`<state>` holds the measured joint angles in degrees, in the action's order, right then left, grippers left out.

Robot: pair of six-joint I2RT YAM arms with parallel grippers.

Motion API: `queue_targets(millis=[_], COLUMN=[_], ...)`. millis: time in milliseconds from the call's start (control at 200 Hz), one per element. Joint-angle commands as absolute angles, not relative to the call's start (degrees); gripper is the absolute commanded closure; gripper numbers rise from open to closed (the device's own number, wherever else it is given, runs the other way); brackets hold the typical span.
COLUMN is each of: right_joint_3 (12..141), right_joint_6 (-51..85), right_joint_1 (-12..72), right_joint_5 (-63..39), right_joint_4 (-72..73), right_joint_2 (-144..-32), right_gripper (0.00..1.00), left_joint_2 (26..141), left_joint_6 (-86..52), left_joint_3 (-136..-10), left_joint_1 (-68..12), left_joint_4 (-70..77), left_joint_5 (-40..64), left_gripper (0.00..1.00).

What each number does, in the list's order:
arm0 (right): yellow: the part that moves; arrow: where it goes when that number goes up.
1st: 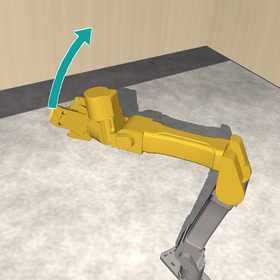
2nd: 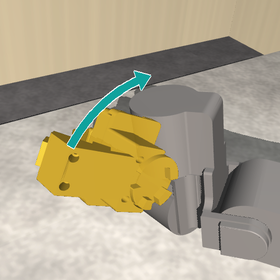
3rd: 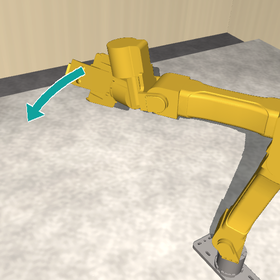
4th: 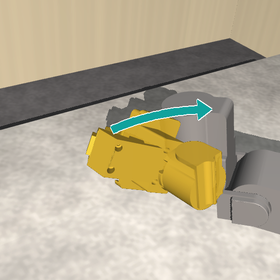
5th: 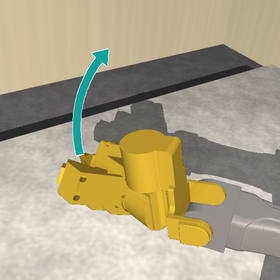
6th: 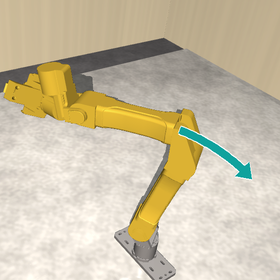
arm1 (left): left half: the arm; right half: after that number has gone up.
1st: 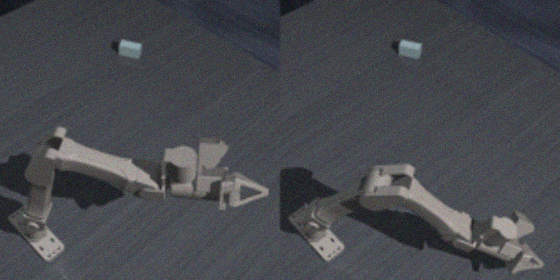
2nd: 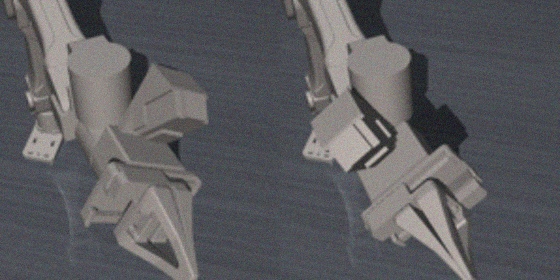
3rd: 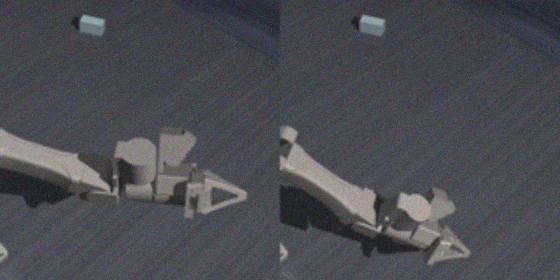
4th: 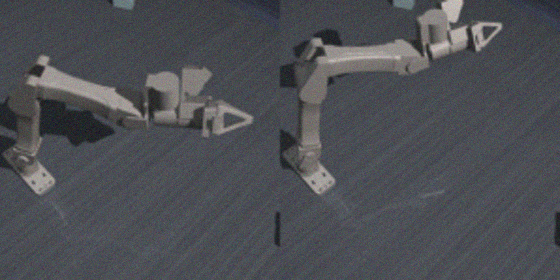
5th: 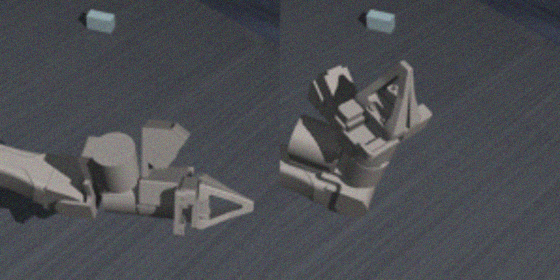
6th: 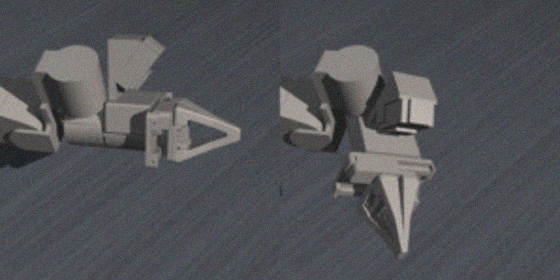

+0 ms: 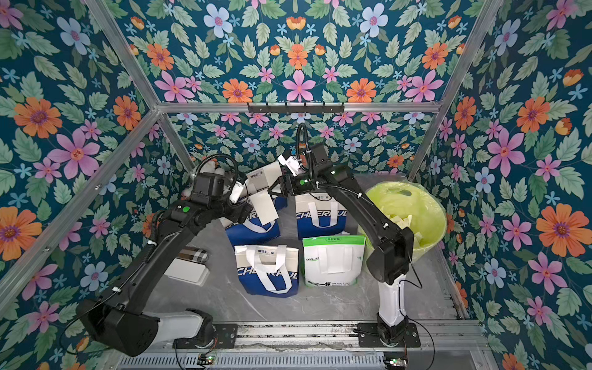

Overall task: Shred takeout receipts and throw away
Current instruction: Tear off the takeout receipt from the takeout bag.

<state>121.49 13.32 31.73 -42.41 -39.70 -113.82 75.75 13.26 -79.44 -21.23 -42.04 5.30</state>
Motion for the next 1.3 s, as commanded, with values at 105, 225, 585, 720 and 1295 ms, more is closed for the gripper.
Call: queue_targets(millis=[105,225,585,720,1295], right_joint_3=[128.77,134.42,124.28,121.60,119.48], right_joint_6=[6.52,3.12,7.19,7.37,5.74], right_joint_1=[32.88,34.75,36.68,38.93,46.47], right_joint_5=[-44.22,-41.06,-30.17,-23.62,2.98], right_joint_4=[-44.79,-50.68,-41.82,-39.01,-31.32], right_joint_2=[-120.21,-123.90,-119.43,-117.84,-120.26], right_gripper=[0.25,0.25,0.25,0.25,0.18], left_joint_2=[76.61,76.82,73.93,72.49,71.30], left_joint_6=[17.80,18.83,19.36,19.34,19.08], left_joint_3=[-79.98,-79.94,-75.06,-72.27,-70.62], left_joint_1=[-19.61,-18.69,-15.70,-14.92,-14.33], left_joint_4=[-46.39,-47.87,-45.36,-42.82,-40.51], left_joint_5=[12.47,12.37,15.32,18.21,23.49], left_gripper=[0.32,0.47,0.80,0.94,1.00])
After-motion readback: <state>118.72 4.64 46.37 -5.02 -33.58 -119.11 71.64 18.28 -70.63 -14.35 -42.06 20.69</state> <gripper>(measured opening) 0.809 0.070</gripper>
